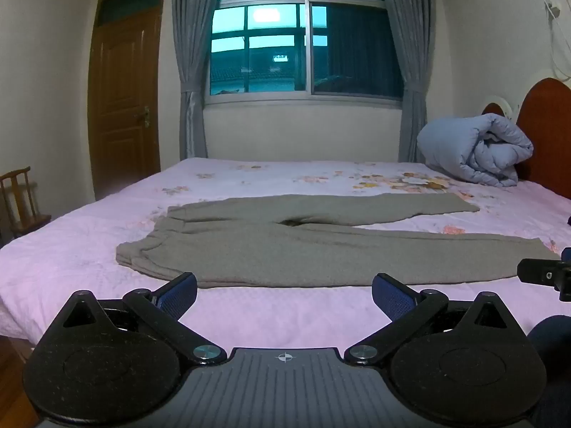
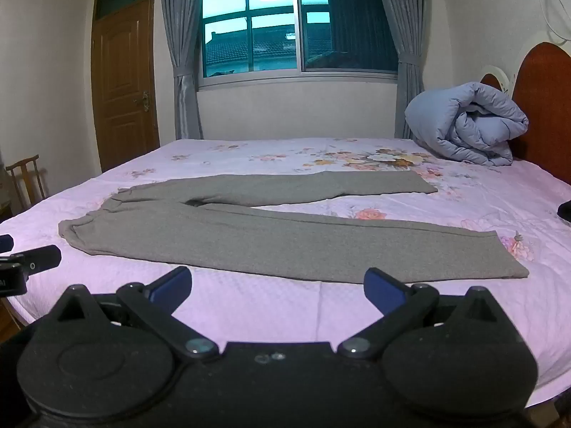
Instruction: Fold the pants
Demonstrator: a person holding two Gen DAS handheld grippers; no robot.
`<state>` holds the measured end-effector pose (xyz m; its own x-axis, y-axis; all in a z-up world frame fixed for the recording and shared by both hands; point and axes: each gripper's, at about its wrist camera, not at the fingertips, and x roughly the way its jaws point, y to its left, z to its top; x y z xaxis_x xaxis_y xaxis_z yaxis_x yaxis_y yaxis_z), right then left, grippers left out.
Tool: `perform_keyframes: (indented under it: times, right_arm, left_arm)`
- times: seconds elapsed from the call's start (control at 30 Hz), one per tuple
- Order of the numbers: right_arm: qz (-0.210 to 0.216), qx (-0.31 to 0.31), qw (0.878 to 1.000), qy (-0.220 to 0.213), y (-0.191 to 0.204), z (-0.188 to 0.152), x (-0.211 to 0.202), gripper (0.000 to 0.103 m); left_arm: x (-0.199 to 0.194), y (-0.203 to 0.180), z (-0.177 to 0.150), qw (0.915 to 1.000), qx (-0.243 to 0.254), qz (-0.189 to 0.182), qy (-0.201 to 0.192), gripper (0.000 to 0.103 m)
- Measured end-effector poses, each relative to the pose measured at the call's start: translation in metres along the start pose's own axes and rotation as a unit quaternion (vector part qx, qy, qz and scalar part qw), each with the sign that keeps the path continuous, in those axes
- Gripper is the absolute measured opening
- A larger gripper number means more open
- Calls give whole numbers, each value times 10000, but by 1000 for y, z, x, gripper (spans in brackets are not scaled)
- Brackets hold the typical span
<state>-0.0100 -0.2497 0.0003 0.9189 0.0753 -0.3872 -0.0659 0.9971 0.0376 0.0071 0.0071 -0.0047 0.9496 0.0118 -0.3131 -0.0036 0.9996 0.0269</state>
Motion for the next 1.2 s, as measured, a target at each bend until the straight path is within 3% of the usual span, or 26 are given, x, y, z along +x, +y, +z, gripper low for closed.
perform_keyframes:
  times: [1.2]
  right_arm:
    - [-16, 40, 10000, 13, -3, 1, -1, 97]
  left_arm:
    - [-5, -10, -3, 10000, 29, 8, 54, 103]
